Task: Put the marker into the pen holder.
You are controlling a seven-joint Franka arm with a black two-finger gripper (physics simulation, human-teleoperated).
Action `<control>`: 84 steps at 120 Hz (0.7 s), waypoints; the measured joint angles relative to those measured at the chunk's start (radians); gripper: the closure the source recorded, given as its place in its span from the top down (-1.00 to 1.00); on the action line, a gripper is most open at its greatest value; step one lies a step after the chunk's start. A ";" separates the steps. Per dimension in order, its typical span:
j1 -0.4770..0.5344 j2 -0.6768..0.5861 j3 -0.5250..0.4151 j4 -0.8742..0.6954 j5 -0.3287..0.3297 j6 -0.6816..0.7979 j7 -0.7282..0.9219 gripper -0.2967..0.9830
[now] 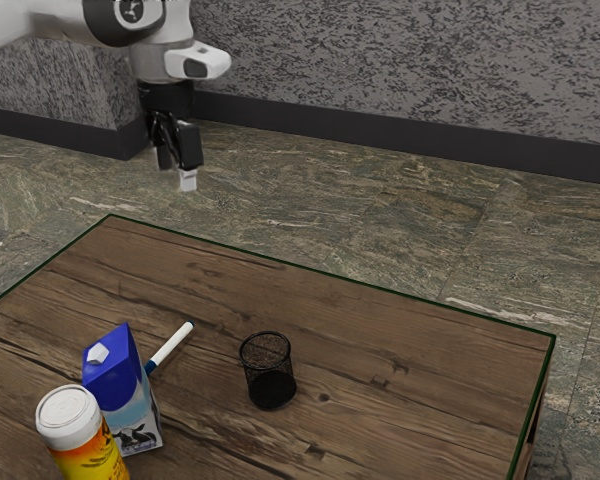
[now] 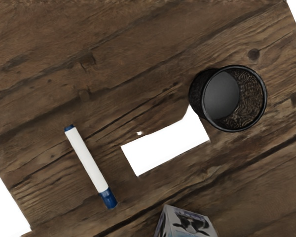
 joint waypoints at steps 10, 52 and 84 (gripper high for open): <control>0.003 -0.002 0.000 -0.002 -0.001 0.026 0.042 0.54; 0.081 -0.127 0.067 -0.538 0.028 0.408 0.048 0.54; 0.151 -0.039 0.069 -0.684 0.028 0.693 -0.064 0.54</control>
